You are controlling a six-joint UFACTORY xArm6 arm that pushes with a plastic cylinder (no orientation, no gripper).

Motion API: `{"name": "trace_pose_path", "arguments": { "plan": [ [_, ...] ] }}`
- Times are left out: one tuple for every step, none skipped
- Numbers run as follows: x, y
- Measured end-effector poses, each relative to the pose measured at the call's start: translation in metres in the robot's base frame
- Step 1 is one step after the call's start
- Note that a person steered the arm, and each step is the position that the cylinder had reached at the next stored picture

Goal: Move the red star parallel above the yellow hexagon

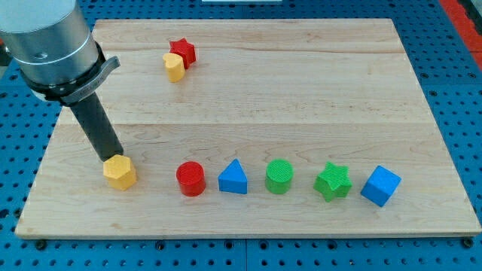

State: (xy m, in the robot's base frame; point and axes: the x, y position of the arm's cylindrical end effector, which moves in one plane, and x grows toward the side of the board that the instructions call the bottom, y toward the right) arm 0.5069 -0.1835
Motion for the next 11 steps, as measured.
{"name": "trace_pose_path", "arguments": {
  "plan": [
    [0.000, 0.008],
    [-0.009, 0.021],
    [-0.060, 0.077],
    [-0.109, 0.145],
    [-0.184, 0.158],
    [-0.240, 0.137],
    [-0.236, 0.048],
    [-0.218, 0.006],
    [-0.151, -0.003],
    [-0.116, 0.004],
    [-0.145, 0.019]
  ]
}}
